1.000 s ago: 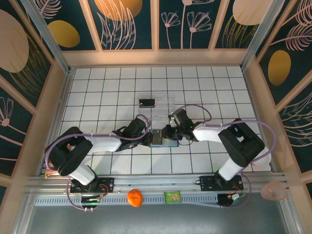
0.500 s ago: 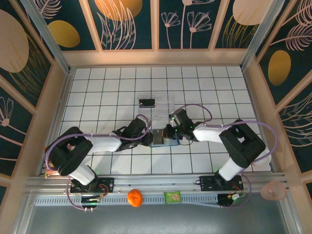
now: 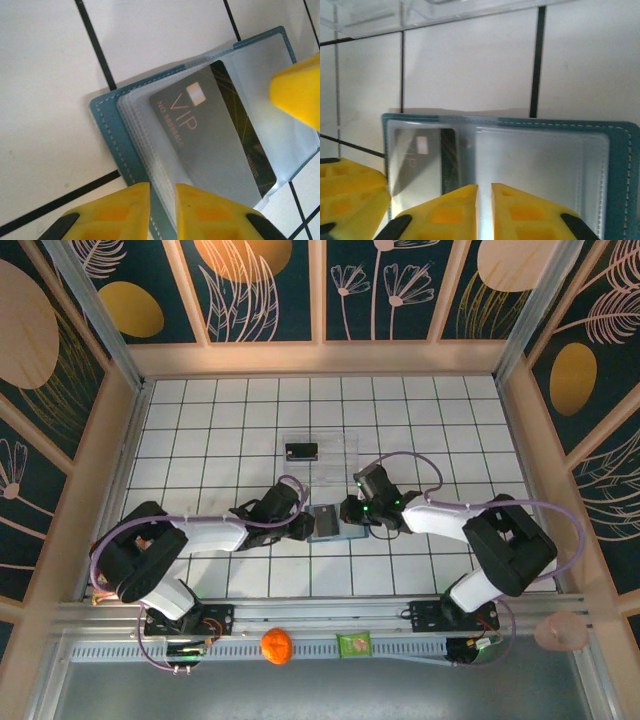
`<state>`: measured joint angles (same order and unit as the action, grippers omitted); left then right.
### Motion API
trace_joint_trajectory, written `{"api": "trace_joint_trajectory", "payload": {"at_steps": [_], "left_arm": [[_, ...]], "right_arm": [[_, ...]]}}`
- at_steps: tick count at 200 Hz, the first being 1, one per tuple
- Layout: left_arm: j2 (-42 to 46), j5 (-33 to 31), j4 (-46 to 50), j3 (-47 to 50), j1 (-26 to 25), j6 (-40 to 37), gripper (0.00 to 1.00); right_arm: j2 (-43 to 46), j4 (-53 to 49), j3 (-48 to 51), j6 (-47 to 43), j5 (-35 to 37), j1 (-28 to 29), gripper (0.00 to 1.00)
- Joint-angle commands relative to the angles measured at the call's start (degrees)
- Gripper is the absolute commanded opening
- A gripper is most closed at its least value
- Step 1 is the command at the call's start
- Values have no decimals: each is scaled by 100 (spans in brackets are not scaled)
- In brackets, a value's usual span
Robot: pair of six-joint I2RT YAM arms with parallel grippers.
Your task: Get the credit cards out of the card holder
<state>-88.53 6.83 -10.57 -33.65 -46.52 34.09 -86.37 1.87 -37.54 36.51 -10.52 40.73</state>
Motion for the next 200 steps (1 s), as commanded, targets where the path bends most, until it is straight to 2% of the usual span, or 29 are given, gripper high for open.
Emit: {"api": "trace_joint_trajectory", "payload": {"at_steps": [1,27,68,148,200], "left_arm": [[435,-220,411,-45,-28,-74,23],[595,-246,426,-134,-27,-171,22],[55,74,100,-480,-30,-167,18],[-588,-225,279,-776,-27,-334,12],[-664,-355,319,-682,-31,-334,10]], "right_arm": [[381,-22,-20,-208,39,34,18],[333,-24,-150,-365,-314,31,21],[-86,220,-245,-330,-828,-54,23],[-379,301,-226,-250,-987,-233,26],[-556,349,-275,-237,-1118,-261,27]]}}
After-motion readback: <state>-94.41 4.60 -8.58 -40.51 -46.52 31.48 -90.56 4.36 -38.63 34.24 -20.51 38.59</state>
